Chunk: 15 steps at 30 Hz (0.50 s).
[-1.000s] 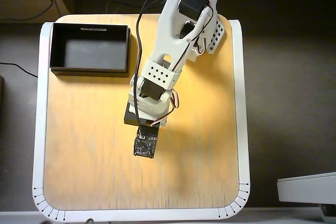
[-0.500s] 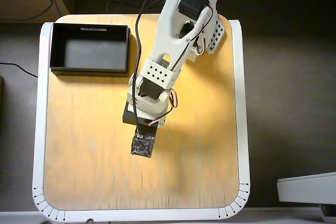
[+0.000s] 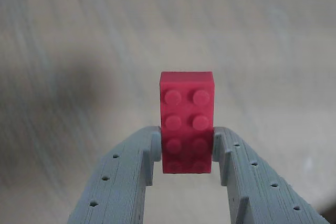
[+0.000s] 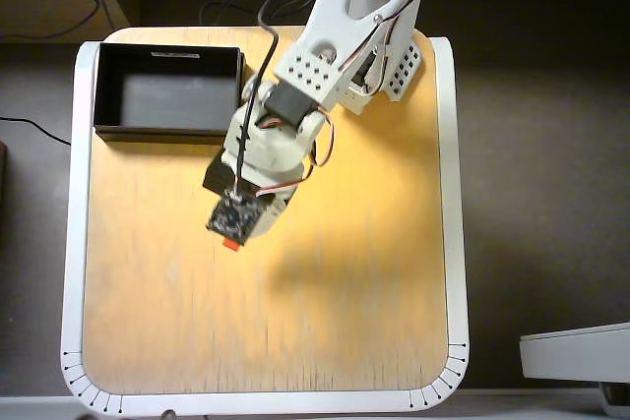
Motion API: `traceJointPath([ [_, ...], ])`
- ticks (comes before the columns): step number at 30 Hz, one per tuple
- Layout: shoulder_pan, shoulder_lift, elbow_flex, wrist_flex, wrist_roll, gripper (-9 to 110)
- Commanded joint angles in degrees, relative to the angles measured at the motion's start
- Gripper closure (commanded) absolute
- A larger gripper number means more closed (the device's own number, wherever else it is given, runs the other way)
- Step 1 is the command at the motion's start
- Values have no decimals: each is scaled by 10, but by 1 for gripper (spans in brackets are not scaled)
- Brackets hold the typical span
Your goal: Grasp a lego block and put it in the bin.
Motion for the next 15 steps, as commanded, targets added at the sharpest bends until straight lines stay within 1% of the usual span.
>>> traceJointPath([
  [1, 54, 111, -70, 44, -5, 101],
  [9, 163, 187, -86, 74, -45, 101],
  [15, 258, 186, -120, 169, -9, 101],
])
